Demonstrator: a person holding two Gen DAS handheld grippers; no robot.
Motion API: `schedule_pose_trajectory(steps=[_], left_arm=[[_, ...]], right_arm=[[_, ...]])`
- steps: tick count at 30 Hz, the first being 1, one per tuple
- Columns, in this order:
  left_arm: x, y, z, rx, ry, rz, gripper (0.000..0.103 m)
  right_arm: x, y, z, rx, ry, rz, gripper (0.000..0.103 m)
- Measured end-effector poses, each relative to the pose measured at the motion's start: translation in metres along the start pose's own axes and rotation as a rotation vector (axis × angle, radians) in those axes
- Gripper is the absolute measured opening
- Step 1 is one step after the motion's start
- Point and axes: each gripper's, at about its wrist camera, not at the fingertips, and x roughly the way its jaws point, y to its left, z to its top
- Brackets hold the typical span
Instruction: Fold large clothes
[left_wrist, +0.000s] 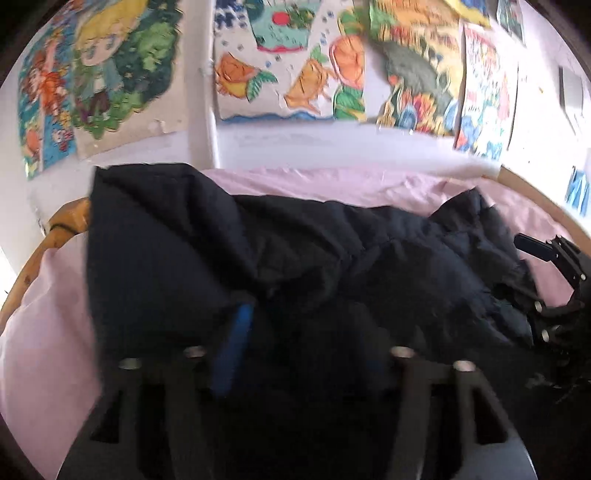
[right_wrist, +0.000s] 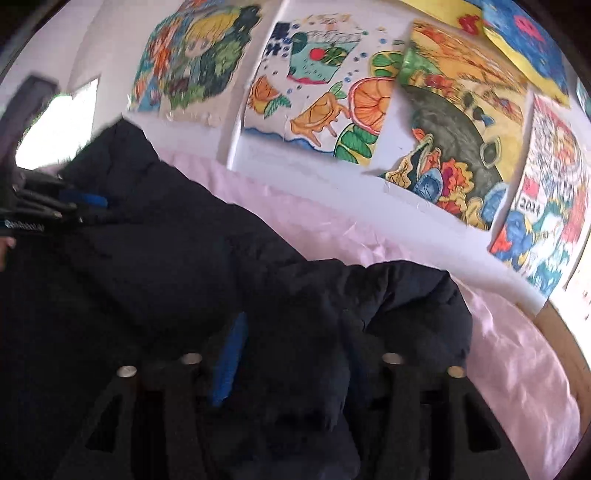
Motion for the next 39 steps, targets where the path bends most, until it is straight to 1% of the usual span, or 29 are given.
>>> schedule_pose_trajectory(steps=[1,3,8,10,12,14,16,17,21,22,23,24,26,27,30,32,34,36,39], left_arm=[[-0.008,-0.001,0.000,-0.007,0.000,-0.009,0.065],[-0.026,-0.008,-0.001,-0.009,0.025,-0.030,0.067],[-0.060,-0.033,-0.003,0.014,0.058,-0.035,0.067],[-0.073,-0.043,-0.006,0.030,0.068,-0.039,0.073],[-0.088,-0.051,-0.011,0.041,0.079,-0.030,0.077],[-0.105,-0.061,-0.018,0.061,0.092,-0.035,0.077],[-0.127,-0.074,-0.026,0.085,0.100,-0.047,0.077],[-0.134,-0.078,-0.029,0.094,0.101,-0.054,0.077],[-0.176,-0.103,-0.044,0.132,0.109,-0.078,0.086],[-0.184,-0.107,-0.047,0.137,0.115,-0.081,0.093],[-0.196,-0.116,-0.052,0.149,0.130,-0.083,0.096],[-0.206,-0.122,-0.056,0.159,0.136,-0.090,0.098],[-0.227,-0.134,-0.065,0.180,0.130,-0.107,0.099],[-0.240,-0.143,-0.071,0.209,0.129,-0.103,0.102],[-0.263,-0.161,-0.090,0.291,0.121,-0.090,0.102],[-0.268,-0.166,-0.103,0.322,0.137,-0.083,0.102],[-0.266,-0.168,-0.116,0.329,0.173,-0.109,0.102],[-0.260,-0.167,-0.129,0.301,0.211,-0.134,0.102],[-0.245,-0.162,-0.148,0.262,0.268,-0.137,0.102]], right_arm=[[-0.011,-0.001,0.002,0.006,-0.014,0.002,0.082],[-0.030,0.001,0.006,-0.002,-0.013,0.012,0.082],[-0.071,0.008,0.017,0.021,-0.007,0.015,0.084],[-0.092,0.010,0.020,0.048,-0.011,0.019,0.087],[-0.113,0.013,0.022,0.073,-0.006,0.036,0.090],[-0.137,0.018,0.023,0.077,-0.008,0.052,0.092],[-0.157,0.025,0.022,0.069,-0.011,0.062,0.100],[-0.169,0.029,0.021,0.058,-0.010,0.073,0.102],[-0.216,0.049,0.015,-0.004,-0.003,0.103,0.103],[-0.227,0.054,0.014,-0.012,0.003,0.107,0.103],[-0.236,0.058,0.012,-0.017,0.009,0.114,0.103],[-0.244,0.063,0.008,-0.021,0.021,0.121,0.103],[-0.263,0.072,-0.001,-0.036,0.048,0.134,0.103],[-0.273,0.077,-0.007,-0.050,0.059,0.142,0.103],[-0.297,0.093,-0.028,-0.121,0.095,0.185,0.103],[-0.311,0.105,-0.048,-0.191,0.121,0.209,0.103],[-0.321,0.117,-0.069,-0.253,0.141,0.225,0.103],[-0.326,0.129,-0.093,-0.322,0.170,0.232,0.103],[-0.326,0.143,-0.118,-0.380,0.209,0.251,0.103]])
